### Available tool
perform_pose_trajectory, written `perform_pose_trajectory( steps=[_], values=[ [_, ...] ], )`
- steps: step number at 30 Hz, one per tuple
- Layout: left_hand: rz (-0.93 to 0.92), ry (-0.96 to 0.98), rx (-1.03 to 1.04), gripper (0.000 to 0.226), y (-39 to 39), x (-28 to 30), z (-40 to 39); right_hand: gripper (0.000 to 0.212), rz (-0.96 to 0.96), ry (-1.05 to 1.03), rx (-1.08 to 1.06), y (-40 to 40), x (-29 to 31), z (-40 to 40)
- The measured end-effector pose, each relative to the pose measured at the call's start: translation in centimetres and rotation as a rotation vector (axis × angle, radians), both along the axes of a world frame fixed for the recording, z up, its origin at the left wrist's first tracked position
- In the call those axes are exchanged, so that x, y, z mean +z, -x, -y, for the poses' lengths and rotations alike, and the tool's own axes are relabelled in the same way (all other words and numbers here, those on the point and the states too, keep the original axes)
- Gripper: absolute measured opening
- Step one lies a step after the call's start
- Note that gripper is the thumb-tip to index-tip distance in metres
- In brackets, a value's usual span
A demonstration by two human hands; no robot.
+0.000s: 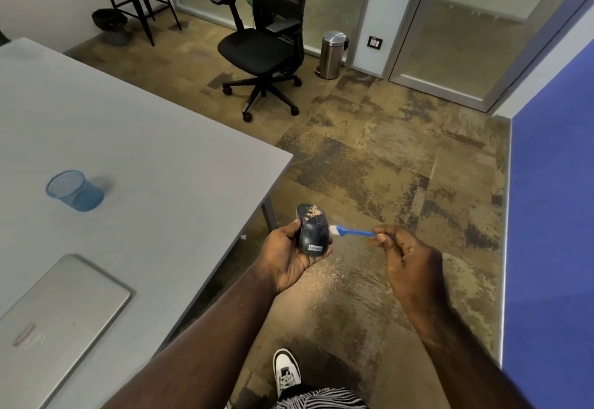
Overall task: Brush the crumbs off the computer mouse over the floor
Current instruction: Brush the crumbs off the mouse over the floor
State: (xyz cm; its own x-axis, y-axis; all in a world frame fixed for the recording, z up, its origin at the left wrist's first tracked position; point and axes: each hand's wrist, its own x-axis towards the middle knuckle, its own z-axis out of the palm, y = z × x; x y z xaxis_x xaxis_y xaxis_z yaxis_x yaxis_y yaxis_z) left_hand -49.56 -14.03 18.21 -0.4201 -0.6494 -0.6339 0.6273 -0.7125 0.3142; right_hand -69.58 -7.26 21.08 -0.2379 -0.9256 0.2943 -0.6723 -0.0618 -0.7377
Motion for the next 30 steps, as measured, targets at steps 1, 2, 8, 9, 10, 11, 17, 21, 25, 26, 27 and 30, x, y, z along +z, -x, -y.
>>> perform_pose_trajectory(
  steps=[1, 2, 8, 9, 10, 11, 17, 21, 25, 26, 27, 30],
  values=[
    [0.012, 0.001, -0.009, 0.048, 0.0, 0.1, -0.1, 0.018, 0.011, 0.008, -0.01, 0.0, 0.1, 0.0],
    [0.02, 0.004, -0.011, 0.048, 0.0, 0.2, -0.1, 0.018, 0.013, 0.015, 0.011, 0.0, 0.1, 0.0],
    [0.039, 0.042, -0.007, 0.049, 0.4, 0.7, -0.3, 0.018, -0.046, 0.009, 0.174, -1.1, 0.1, -0.3],
    [0.046, 0.052, -0.02, 0.049, 0.4, 0.7, -0.3, 0.018, -0.037, 0.024, 0.116, -1.1, 0.1, 0.0],
    [0.049, 0.058, -0.034, 0.048, 0.4, 0.7, -0.3, 0.018, -0.03, 0.05, 0.061, -1.0, 0.1, 0.3],
    [0.052, 0.059, -0.047, 0.048, 0.4, 0.7, -0.3, 0.017, -0.032, 0.076, 0.026, -1.0, 0.2, 0.5],
    [0.074, 0.059, -0.046, 0.049, 0.4, 0.4, -0.4, 0.015, -0.096, 0.05, 0.164, -1.3, 0.4, 0.4],
    [0.043, 0.038, -0.043, 0.046, 0.2, 0.1, -0.2, 0.016, -0.076, 0.07, 0.032, -0.6, 0.4, 1.0],
    [0.039, 0.052, -0.022, 0.043, 0.0, -0.1, 0.0, 0.019, -0.107, 0.024, 0.131, -0.5, 0.3, 0.5],
    [0.033, 0.046, -0.02, 0.042, -0.1, -0.2, 0.0, 0.019, -0.106, 0.025, 0.098, -0.4, 0.3, 0.5],
    [0.021, 0.037, -0.021, 0.042, -0.1, -0.2, 0.0, 0.018, -0.099, 0.03, 0.048, -0.2, 0.3, 0.7],
    [-0.012, 0.023, -0.027, 0.042, -0.2, 0.1, 0.0, 0.017, -0.082, 0.022, 0.039, 0.1, 0.2, 0.9]
  ],
)
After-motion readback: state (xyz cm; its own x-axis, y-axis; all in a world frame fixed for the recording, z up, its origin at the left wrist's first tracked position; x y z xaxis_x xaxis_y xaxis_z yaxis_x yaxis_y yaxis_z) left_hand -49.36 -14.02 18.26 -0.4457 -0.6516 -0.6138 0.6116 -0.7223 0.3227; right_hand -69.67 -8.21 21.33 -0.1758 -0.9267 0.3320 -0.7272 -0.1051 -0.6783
